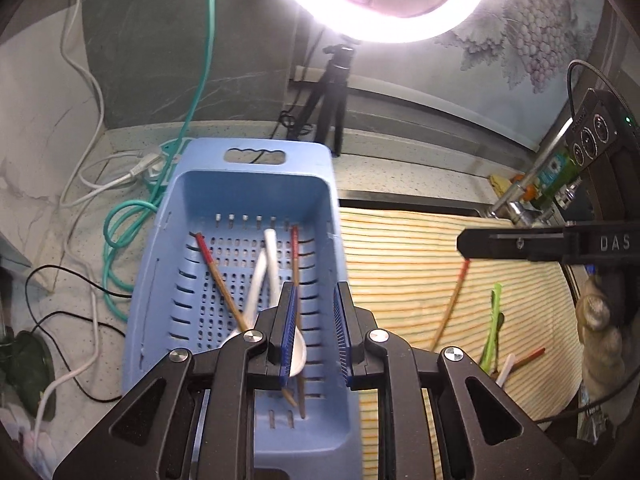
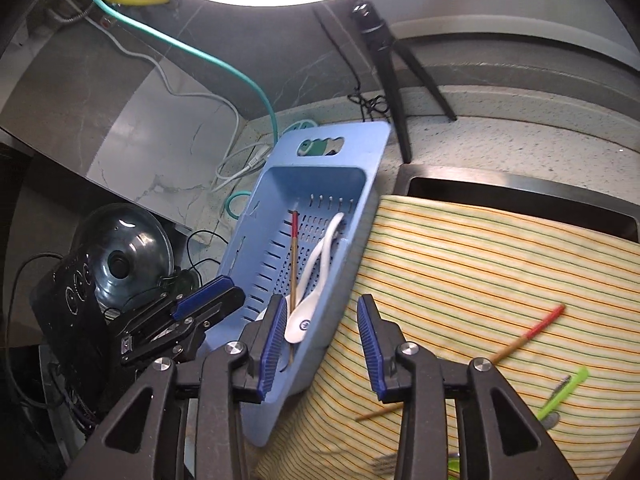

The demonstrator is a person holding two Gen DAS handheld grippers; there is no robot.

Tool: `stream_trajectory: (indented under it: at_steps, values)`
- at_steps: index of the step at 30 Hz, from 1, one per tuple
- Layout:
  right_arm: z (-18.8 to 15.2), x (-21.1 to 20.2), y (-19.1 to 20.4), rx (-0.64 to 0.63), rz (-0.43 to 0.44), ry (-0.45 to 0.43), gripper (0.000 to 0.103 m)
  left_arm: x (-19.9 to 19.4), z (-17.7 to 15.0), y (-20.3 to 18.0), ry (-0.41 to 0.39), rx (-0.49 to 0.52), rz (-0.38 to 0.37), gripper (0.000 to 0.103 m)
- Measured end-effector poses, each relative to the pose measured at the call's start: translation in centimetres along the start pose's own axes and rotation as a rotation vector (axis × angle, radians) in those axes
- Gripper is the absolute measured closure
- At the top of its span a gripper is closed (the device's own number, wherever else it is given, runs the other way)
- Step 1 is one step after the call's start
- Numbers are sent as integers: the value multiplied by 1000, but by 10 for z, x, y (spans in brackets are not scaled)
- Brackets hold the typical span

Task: Organize utensils
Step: 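Move both tools back over the utensils on the striped cloth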

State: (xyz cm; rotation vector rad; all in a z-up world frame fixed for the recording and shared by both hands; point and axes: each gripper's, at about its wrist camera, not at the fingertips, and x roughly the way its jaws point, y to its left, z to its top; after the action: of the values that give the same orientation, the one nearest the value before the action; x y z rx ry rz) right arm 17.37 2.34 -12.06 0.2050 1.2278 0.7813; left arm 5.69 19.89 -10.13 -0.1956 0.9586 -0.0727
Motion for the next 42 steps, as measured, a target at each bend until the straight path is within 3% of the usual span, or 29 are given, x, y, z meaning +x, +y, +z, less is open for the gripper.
stream_trajectory:
  at_steps: [1,3,10,14,20,24,32,42]
  values:
    - [-2,-6,-4,2,-1,-10,67,-1,-2,-4,-3,11,-7,86]
    - [-7,-21,-12,14,6,-35,53,-5,-7,-15,-6,32,-19,86]
    - [-28,-66,-44,32,-33,-102,52,-7,-20,-53,1,105,-73,86]
    - [-44,-86,-65,51,-52,-100,43,-4,-26,-73,17,150,-92,86]
    - [-68,-103,-102,119,-158,-81,42,6,-33,-99,51,204,-131,86]
    - [-85,-105,-124,162,-175,-63,42,13,-37,-115,77,237,-158,86]
    - [-114,-96,-146,240,-149,-21,43,28,-52,-147,140,296,-221,86]
    - [-158,-74,-158,375,-100,84,58,41,-91,-177,259,410,-289,86]
